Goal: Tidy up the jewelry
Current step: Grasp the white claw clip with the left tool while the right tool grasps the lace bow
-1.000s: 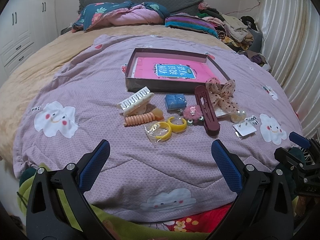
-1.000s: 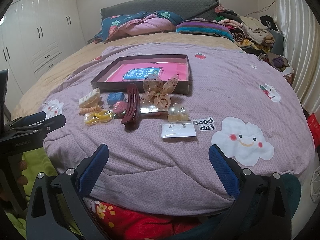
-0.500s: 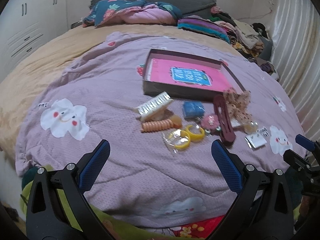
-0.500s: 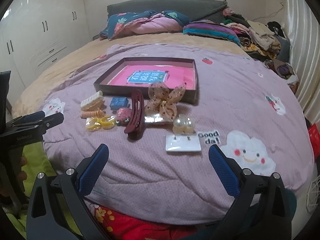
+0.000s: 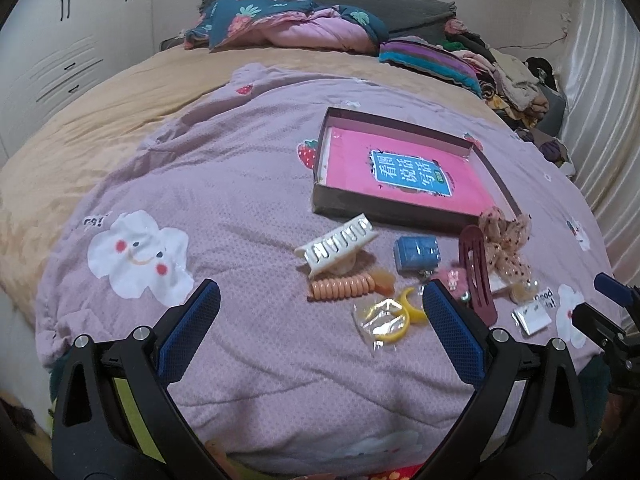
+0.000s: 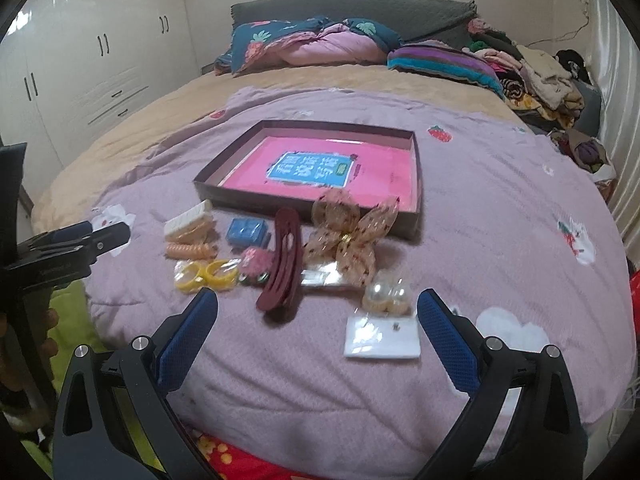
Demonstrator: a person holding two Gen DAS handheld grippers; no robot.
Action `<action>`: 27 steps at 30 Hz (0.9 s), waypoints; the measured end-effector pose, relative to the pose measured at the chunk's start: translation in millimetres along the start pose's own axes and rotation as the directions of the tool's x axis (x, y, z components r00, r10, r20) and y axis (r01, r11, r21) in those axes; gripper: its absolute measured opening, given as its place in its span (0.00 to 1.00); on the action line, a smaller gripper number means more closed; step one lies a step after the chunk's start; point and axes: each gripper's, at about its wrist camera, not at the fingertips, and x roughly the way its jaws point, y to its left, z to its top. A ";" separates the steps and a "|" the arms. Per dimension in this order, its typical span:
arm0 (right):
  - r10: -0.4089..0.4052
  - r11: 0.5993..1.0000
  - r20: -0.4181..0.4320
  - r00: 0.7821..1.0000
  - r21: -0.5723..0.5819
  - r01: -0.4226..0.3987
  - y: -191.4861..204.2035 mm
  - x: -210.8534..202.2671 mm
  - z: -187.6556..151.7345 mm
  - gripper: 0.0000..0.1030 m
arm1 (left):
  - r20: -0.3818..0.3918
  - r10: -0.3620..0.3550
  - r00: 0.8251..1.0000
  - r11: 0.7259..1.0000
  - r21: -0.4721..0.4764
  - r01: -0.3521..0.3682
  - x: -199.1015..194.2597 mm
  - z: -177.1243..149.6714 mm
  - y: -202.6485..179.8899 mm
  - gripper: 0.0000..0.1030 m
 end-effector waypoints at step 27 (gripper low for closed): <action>-0.042 0.991 -0.051 0.998 0.127 0.048 -63.8 64.4 28.1 0.96 | -0.094 0.012 0.996 1.000 0.028 -0.009 72.6 27.5 -13.4 0.92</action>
